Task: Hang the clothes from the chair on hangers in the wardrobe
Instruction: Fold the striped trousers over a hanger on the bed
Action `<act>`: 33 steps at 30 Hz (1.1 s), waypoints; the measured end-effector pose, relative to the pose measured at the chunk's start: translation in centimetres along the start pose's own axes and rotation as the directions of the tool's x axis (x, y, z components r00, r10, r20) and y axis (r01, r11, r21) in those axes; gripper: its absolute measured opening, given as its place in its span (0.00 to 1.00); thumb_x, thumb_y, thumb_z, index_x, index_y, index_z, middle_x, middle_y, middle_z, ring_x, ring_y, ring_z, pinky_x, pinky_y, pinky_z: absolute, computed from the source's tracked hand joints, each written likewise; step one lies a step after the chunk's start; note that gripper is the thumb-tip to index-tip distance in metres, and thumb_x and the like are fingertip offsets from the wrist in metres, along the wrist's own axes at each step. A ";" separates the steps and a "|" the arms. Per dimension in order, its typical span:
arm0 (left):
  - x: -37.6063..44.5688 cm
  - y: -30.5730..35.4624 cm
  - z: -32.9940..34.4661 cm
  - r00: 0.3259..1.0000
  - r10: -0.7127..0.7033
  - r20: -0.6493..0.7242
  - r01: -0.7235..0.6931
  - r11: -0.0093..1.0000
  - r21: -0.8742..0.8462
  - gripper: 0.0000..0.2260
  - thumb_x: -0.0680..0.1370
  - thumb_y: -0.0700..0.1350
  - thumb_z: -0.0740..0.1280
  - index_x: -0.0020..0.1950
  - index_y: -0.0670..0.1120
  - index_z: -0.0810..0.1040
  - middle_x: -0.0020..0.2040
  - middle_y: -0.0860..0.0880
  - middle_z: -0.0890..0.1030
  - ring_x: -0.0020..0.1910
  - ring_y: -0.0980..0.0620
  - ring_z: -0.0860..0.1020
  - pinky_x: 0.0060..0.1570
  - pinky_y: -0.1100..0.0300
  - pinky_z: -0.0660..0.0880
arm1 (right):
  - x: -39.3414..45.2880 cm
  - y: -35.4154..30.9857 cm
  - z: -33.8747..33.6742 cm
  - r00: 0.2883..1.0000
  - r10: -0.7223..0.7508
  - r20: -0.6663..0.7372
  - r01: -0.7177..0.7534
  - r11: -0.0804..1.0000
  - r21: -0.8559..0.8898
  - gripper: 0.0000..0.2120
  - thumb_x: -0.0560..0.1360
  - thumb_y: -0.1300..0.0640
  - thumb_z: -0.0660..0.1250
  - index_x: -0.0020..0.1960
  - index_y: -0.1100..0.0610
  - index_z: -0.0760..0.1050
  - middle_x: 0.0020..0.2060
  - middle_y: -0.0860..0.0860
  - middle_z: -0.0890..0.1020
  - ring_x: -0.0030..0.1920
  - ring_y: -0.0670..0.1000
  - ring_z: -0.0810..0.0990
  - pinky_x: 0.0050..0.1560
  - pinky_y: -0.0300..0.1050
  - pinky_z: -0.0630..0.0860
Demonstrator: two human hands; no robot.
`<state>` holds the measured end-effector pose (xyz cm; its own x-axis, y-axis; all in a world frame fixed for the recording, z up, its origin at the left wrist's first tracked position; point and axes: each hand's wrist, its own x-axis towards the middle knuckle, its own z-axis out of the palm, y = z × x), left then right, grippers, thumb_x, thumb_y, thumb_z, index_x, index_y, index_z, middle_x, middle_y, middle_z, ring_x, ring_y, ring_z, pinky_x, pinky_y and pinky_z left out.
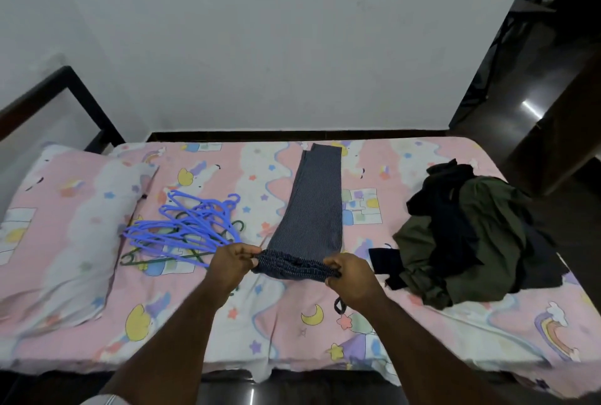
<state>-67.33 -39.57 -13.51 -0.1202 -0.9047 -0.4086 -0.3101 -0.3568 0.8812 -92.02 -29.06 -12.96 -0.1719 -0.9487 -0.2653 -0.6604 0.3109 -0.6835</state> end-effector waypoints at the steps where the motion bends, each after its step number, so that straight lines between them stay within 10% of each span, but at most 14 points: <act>1: -0.1 0.1 0.1 1.000 -0.005 -0.003 0.005 1.000 0.009 0.10 0.75 0.26 0.66 0.49 0.38 0.83 0.38 0.44 0.85 0.39 0.45 0.82 0.35 0.66 0.78 | 0.0 0.1 -0.1 1.000 -0.002 0.000 0.002 1.000 0.001 0.15 0.73 0.64 0.71 0.59 0.56 0.81 0.52 0.50 0.85 0.48 0.46 0.80 0.49 0.37 0.75; 17: 2.5 -4.9 -0.1 0.977 -0.212 0.001 0.200 0.923 0.328 0.06 0.72 0.41 0.69 0.38 0.49 0.83 0.37 0.48 0.82 0.40 0.48 0.78 0.40 0.59 0.74 | 1.3 3.9 4.3 0.972 0.133 0.195 -0.123 0.990 -0.062 0.19 0.74 0.55 0.73 0.64 0.57 0.78 0.57 0.52 0.82 0.56 0.49 0.79 0.55 0.39 0.73; 24: 4.8 -2.4 1.2 0.996 -0.079 0.033 0.055 0.887 0.459 0.17 0.78 0.44 0.68 0.67 0.45 0.77 0.62 0.46 0.81 0.61 0.43 0.79 0.62 0.50 0.74 | 3.7 2.2 3.2 0.982 0.180 0.058 -0.175 0.980 -0.090 0.22 0.77 0.56 0.69 0.70 0.59 0.74 0.65 0.55 0.79 0.65 0.54 0.77 0.64 0.44 0.72; 33: 9.4 -0.5 3.0 0.996 -0.009 0.090 -0.034 0.885 0.465 0.19 0.80 0.44 0.66 0.70 0.42 0.74 0.67 0.44 0.78 0.65 0.46 0.76 0.63 0.57 0.70 | 8.2 1.2 2.6 0.972 0.236 -0.001 -0.235 0.970 -0.059 0.22 0.78 0.54 0.69 0.70 0.58 0.73 0.66 0.54 0.78 0.64 0.55 0.78 0.64 0.47 0.74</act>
<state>-71.09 -47.17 -18.52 -0.2023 -0.8769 -0.4361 -0.7084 -0.1764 0.6834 -92.36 -36.29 -17.72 -0.3234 -0.8488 -0.4183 -0.6436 0.5214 -0.5603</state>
